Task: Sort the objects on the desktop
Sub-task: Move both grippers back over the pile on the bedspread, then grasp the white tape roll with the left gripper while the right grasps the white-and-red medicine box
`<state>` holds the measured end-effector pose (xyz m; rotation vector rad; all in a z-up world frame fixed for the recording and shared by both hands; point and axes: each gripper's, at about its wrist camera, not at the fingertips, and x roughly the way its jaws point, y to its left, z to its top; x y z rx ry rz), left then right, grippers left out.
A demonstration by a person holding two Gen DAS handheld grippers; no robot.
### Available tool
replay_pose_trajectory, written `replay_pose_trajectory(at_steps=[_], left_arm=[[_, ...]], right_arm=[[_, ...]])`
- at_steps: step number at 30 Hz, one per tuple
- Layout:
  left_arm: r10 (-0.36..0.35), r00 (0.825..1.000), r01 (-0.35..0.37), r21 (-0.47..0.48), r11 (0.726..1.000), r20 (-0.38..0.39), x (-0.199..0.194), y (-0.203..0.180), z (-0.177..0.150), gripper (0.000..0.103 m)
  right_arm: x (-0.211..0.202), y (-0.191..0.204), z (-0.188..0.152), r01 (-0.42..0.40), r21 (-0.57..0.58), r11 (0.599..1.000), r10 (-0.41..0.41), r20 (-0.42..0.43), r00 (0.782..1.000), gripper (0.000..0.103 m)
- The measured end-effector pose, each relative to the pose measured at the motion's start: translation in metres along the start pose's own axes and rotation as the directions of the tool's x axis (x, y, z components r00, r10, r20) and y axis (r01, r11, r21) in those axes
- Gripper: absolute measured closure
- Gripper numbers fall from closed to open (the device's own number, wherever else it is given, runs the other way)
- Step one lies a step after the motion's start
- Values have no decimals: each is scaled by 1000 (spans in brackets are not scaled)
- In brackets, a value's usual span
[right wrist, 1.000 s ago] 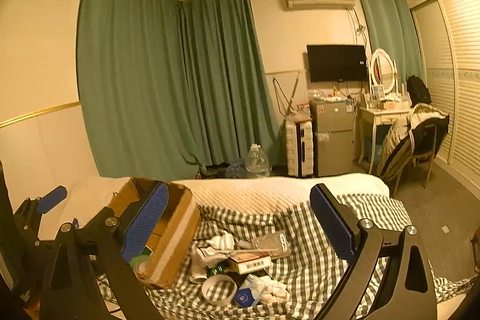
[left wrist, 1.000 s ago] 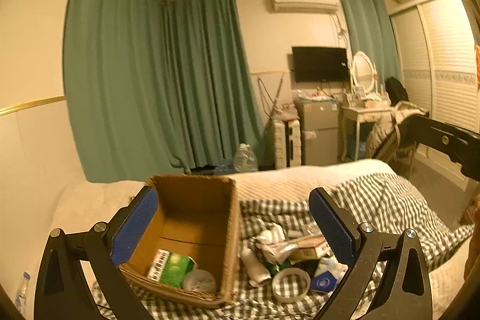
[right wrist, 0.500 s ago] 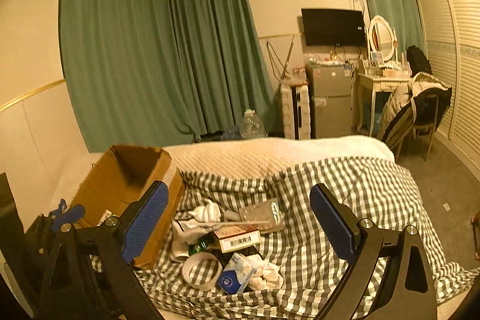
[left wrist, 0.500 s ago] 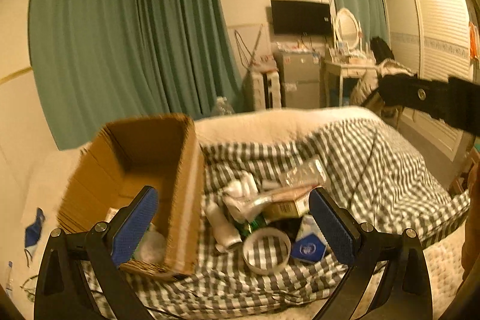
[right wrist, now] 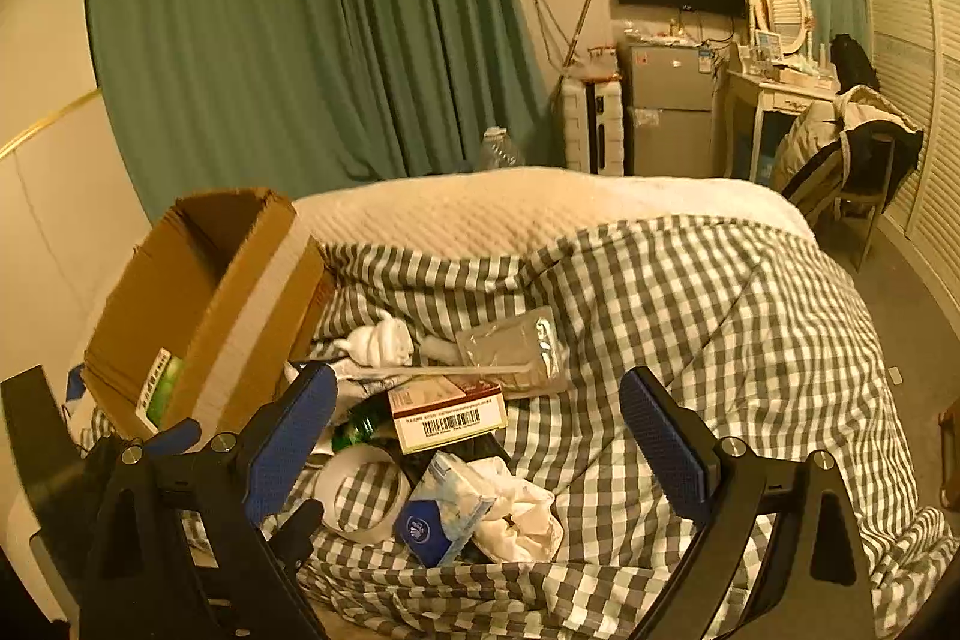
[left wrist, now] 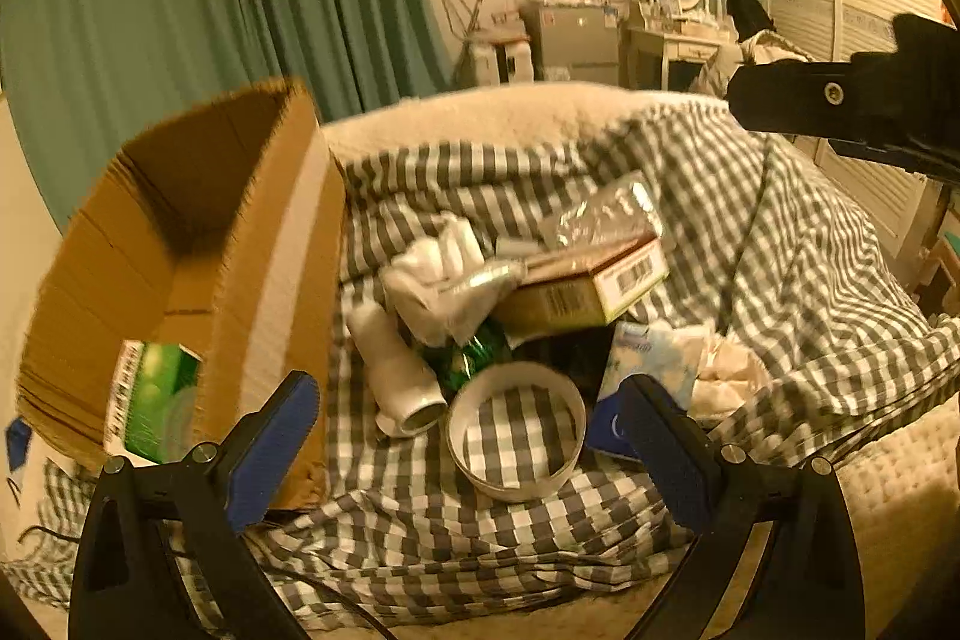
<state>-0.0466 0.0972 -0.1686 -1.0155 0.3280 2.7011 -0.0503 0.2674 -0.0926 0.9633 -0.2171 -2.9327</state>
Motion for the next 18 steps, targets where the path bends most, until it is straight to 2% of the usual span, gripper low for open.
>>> replay_pose_trajectory(at_steps=[7, 18], left_arm=[[-41, 995, 40, -17, 999, -87, 33, 6, -5, 1], [-125, 965, 119, -42, 992, -231, 78, 6, -15, 1]], right_arm=[[44, 4, -10, -22, -39, 999, 18, -101, 995, 7], [100, 8, -21, -29, -83, 996, 8, -247, 969, 7]])
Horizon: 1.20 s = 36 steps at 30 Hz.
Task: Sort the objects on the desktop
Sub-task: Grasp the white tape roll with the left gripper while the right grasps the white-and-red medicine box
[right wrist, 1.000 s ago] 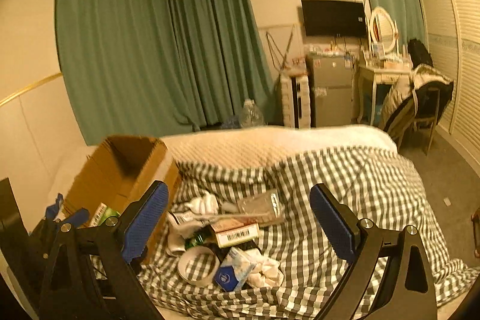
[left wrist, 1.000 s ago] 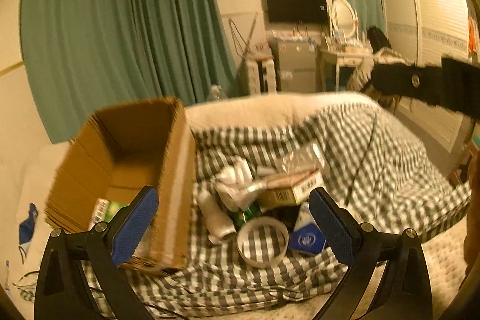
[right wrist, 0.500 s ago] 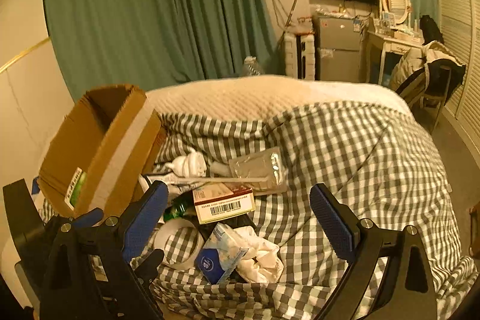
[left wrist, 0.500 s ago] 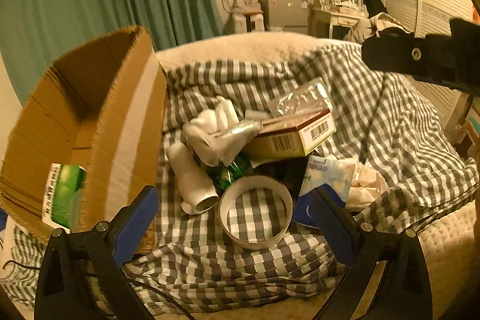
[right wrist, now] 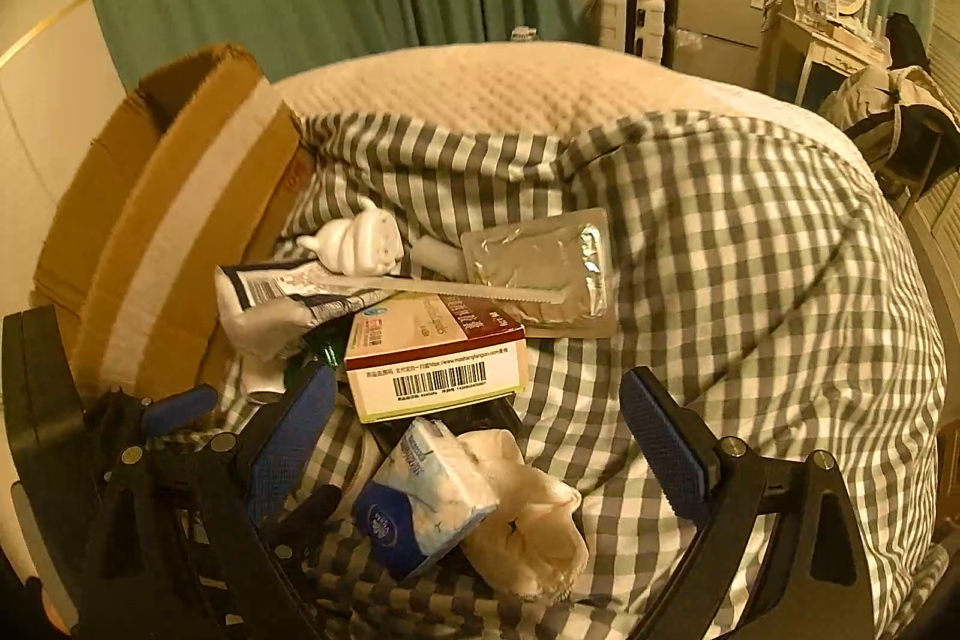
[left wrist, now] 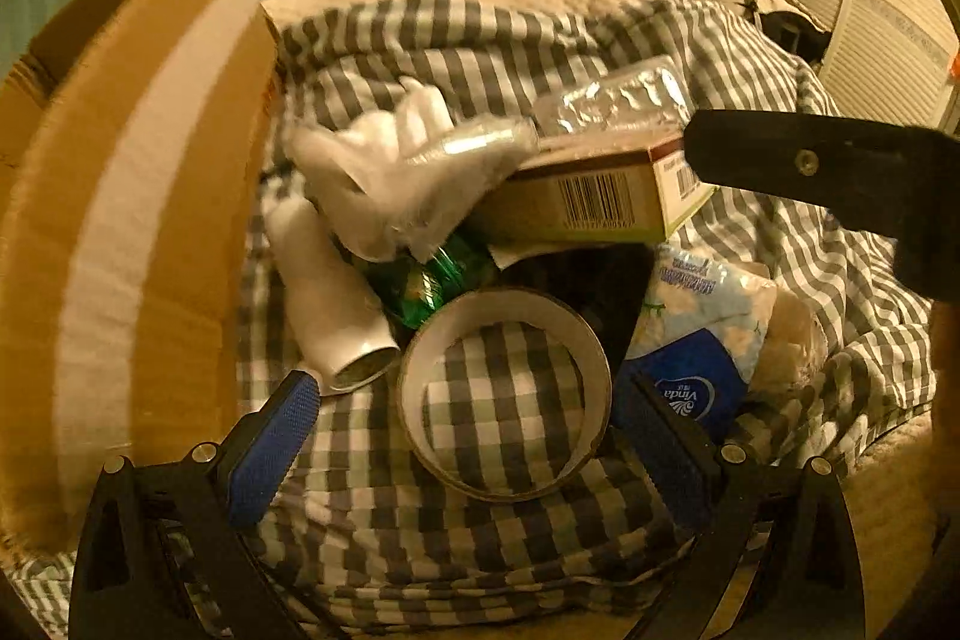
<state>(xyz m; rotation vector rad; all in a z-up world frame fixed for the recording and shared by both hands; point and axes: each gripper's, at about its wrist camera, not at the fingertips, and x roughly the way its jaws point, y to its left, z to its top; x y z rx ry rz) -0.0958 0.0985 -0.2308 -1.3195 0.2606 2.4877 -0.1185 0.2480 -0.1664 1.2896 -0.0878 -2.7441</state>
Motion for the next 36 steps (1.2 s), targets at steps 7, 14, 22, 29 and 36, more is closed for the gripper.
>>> replay_pose_trajectory(at_steps=[7, 14, 22, 29, 36], left_arm=[[-50, 996, 48, -31, 998, -68, 23, 6, -1, 1], [-114, 990, 110, -52, 993, -87, 31, 8, -4, 21], [-85, 996, 81, -80, 993, -41, 18, 15, -10, 23], [-55, 998, 54, -90, 994, -11, 8, 20, -14, 23], [-17, 1000, 18, -93, 996, 16, -5, 35, -17, 23]], right_arm=[[23, 1, 4, -25, -7, 1000, 24, -58, 998, 7], [32, -3, 7, -113, 32, 993, 115, -71, 991, 7], [34, 3, 6, -127, 4, 992, 127, -80, 989, 7], [46, 12, 6, -158, -33, 987, 154, -105, 982, 7], [53, 18, 3, -154, -67, 986, 145, -132, 981, 7]])
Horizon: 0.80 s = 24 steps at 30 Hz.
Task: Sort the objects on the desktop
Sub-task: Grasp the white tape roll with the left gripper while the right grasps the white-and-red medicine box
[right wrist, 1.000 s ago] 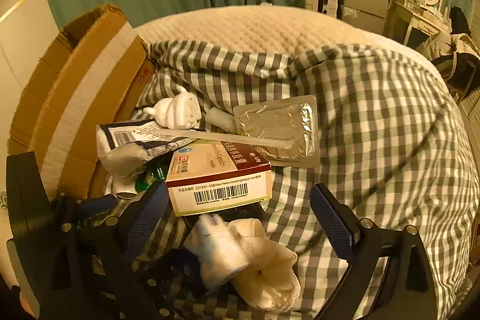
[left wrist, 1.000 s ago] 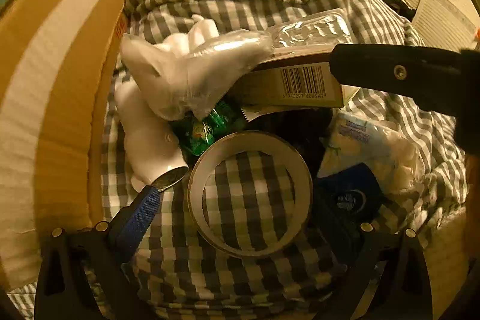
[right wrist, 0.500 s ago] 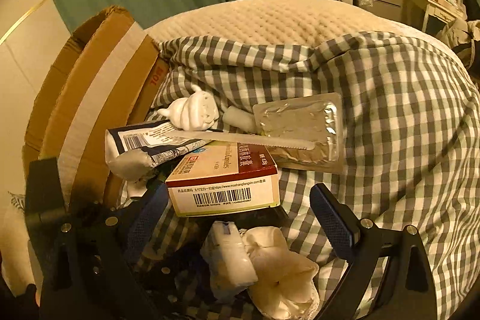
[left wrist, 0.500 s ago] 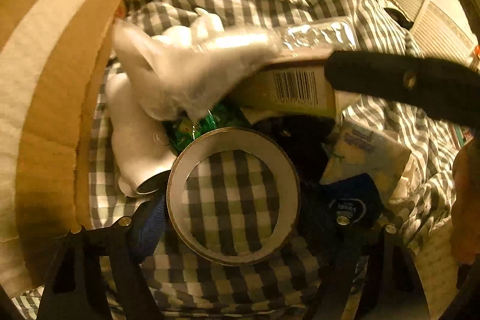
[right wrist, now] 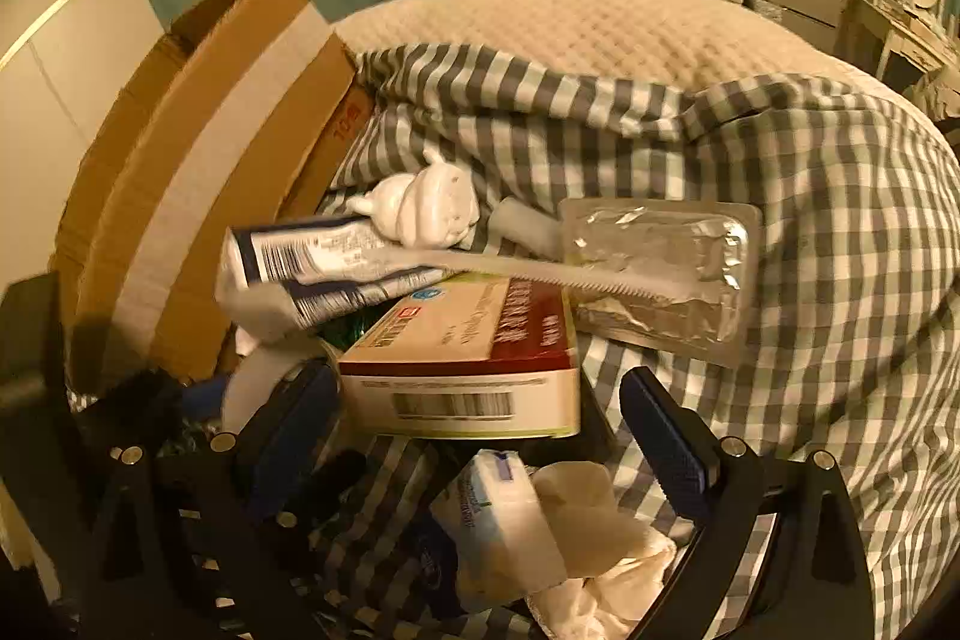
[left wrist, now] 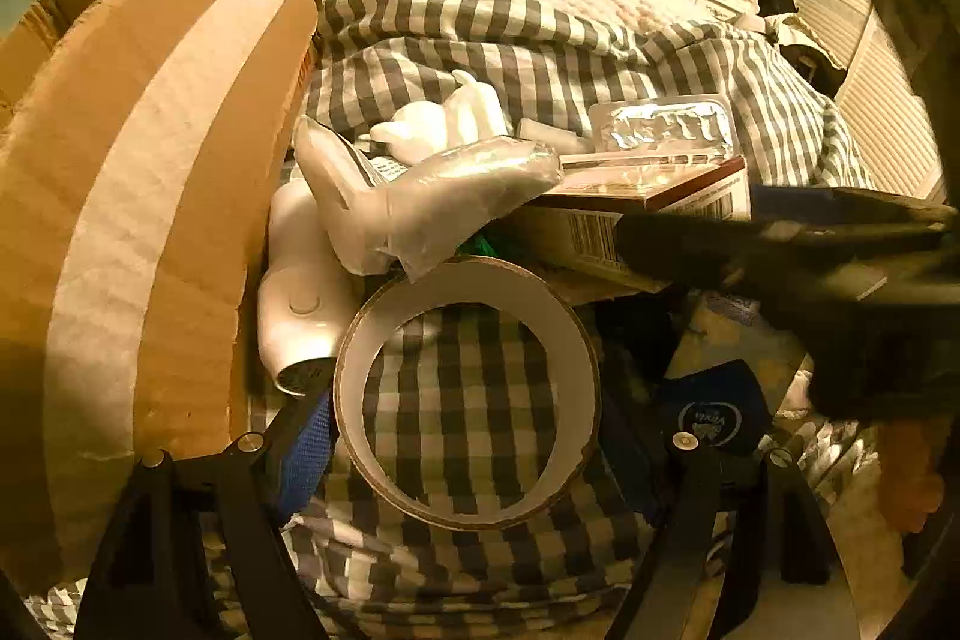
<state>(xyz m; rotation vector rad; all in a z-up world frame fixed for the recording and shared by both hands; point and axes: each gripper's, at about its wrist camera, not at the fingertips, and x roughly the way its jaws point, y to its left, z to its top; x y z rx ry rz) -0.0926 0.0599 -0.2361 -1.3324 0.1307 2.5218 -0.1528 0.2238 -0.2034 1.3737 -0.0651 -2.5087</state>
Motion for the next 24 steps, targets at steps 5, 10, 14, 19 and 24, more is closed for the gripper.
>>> replay_pose_trajectory(at_steps=[5, 10, 14, 19, 24], left_arm=[[35, 999, -36, 34, 999, 32, -6, -12, 11, 23], [54, 996, -57, 50, 997, 72, -18, -21, 15, 23], [73, 990, -81, 67, 994, 119, -33, -29, 17, 23], [70, 982, -86, 85, 993, 176, -61, -37, 14, 23], [56, 970, -81, 94, 992, 237, -87, -50, 17, 23]], right_arm=[[11, 5, -1, 76, -16, 997, -77, -39, 996, 23], [-18, -17, -2, -13, 137, 990, 3, 73, 997, 29], [-38, -20, -9, 13, 172, 985, -35, 121, 992, 29], [-72, -26, -20, 82, 252, 964, -134, 195, 972, 29], [-110, -29, -33, 126, 316, 940, -215, 265, 940, 29]])
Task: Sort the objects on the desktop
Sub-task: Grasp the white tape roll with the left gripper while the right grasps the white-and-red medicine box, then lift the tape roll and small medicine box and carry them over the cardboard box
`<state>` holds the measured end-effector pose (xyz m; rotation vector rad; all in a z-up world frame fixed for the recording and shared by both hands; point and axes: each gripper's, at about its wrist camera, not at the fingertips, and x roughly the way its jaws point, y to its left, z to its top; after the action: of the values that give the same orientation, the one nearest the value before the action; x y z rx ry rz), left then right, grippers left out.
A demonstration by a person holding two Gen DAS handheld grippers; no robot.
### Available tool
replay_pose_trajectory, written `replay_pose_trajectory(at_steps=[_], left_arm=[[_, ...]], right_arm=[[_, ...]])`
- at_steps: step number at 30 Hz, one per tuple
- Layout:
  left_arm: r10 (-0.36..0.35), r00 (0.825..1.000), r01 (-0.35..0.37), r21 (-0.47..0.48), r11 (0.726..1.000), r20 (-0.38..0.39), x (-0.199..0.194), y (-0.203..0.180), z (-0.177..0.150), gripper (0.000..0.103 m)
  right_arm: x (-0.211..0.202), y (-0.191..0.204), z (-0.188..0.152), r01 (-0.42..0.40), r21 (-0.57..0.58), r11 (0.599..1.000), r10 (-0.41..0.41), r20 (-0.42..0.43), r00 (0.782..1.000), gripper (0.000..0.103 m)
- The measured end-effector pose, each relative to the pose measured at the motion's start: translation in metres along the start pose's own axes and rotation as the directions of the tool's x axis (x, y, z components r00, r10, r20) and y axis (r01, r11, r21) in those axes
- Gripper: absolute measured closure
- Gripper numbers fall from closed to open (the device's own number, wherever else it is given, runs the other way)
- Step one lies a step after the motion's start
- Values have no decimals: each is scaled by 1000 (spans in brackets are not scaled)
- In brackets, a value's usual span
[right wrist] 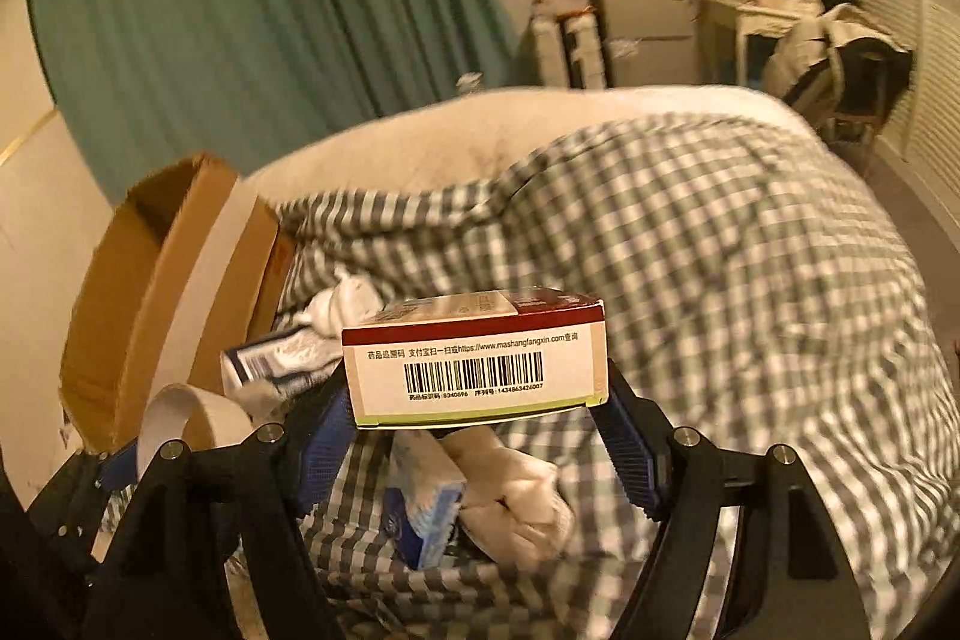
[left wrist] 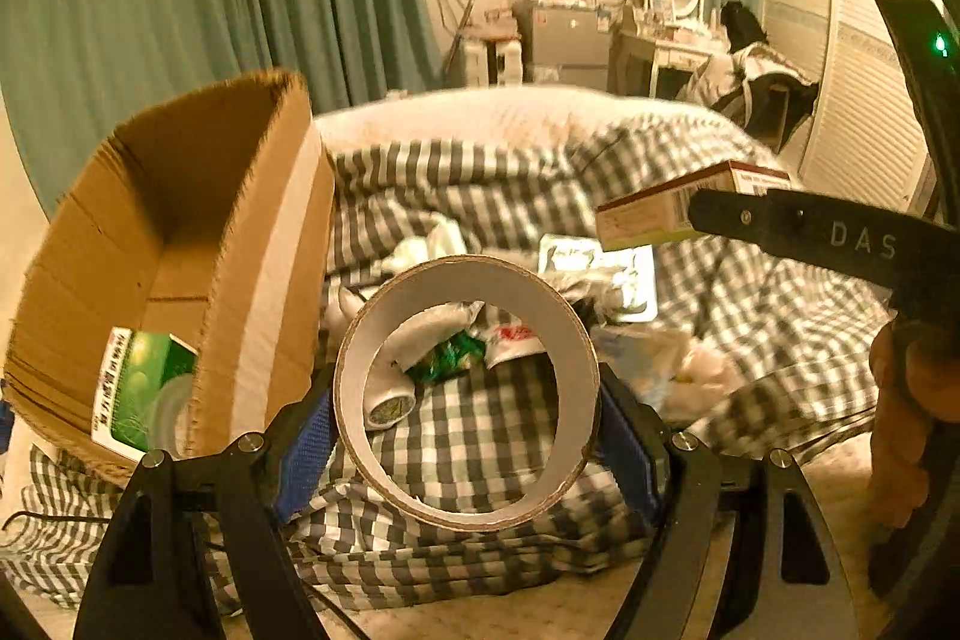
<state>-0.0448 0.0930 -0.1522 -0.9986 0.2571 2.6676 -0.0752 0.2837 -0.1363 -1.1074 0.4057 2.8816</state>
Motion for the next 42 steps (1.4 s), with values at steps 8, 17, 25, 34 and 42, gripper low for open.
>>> replay_pose_trajectory(at_steps=[8, 17, 25, 34, 42], left_arm=[[-7, 993, 5, 19, 1000, 116, -49, -14, 13, 23], [7, 970, -12, 18, 1000, 241, -104, -15, 24, 23], [10, 938, -18, 21, 1000, 346, -149, -14, 24, 23], [41, 906, -49, 8, 999, 422, -186, 5, 29, 23], [68, 888, -66, -19, 998, 454, -200, 30, 39, 23]], right_arm=[[-61, -7, 0, 89, 27, 996, -91, 133, 987, 29], [-125, -3, -3, 87, 64, 994, -101, 272, 957, 29], [-191, -4, -9, 79, 117, 990, -120, 408, 905, 29], [-241, 11, -15, 74, 123, 990, -126, 500, 857, 29], [-259, 39, -16, 75, 87, 993, -110, 539, 835, 29]])
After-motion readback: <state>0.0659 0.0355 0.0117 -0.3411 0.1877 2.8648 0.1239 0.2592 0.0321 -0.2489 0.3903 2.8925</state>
